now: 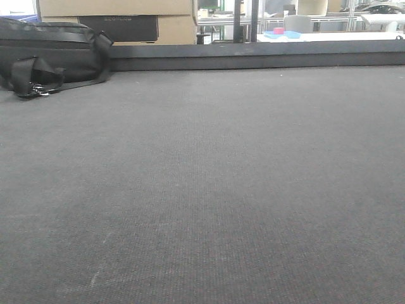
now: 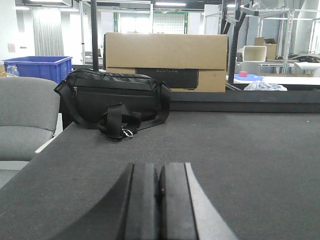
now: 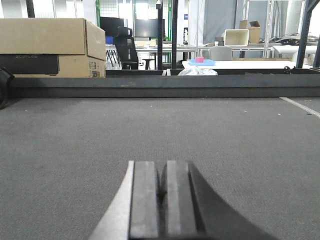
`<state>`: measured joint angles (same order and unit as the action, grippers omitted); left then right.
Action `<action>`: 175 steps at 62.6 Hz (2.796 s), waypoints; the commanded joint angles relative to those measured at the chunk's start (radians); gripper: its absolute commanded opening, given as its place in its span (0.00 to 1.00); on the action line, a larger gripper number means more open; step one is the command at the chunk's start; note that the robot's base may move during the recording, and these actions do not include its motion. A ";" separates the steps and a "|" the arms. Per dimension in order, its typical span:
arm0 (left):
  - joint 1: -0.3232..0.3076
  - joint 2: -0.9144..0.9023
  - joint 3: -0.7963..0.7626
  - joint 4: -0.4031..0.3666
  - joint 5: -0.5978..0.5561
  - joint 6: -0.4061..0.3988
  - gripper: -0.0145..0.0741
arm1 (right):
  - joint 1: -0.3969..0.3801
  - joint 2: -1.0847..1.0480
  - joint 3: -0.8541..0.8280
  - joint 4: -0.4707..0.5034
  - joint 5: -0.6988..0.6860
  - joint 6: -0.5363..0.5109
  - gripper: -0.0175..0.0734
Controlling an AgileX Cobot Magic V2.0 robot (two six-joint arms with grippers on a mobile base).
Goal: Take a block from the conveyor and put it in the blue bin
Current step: 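Lower left gripper toward green brick and right gripper toward blue brick, then close left gripper on green brick and right gripper on blue brick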
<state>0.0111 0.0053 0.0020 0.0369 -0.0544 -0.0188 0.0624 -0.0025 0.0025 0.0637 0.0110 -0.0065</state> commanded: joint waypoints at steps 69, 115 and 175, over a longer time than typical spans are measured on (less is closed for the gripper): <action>0.005 -0.005 -0.015 -0.007 -0.019 -0.002 0.04 | -0.001 0.003 -0.003 0.069 -0.078 -0.003 0.01; 0.005 0.828 -0.980 -0.037 1.071 -0.002 0.04 | 0.000 0.734 -0.824 0.131 0.800 -0.003 0.01; 0.005 1.278 -1.064 -0.087 1.158 -0.002 0.04 | 0.000 1.437 -0.964 0.023 1.022 -0.003 0.68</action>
<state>0.0111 1.2845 -1.0519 -0.0411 1.1113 -0.0188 0.0624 1.4020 -0.9697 0.0874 1.0710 -0.0064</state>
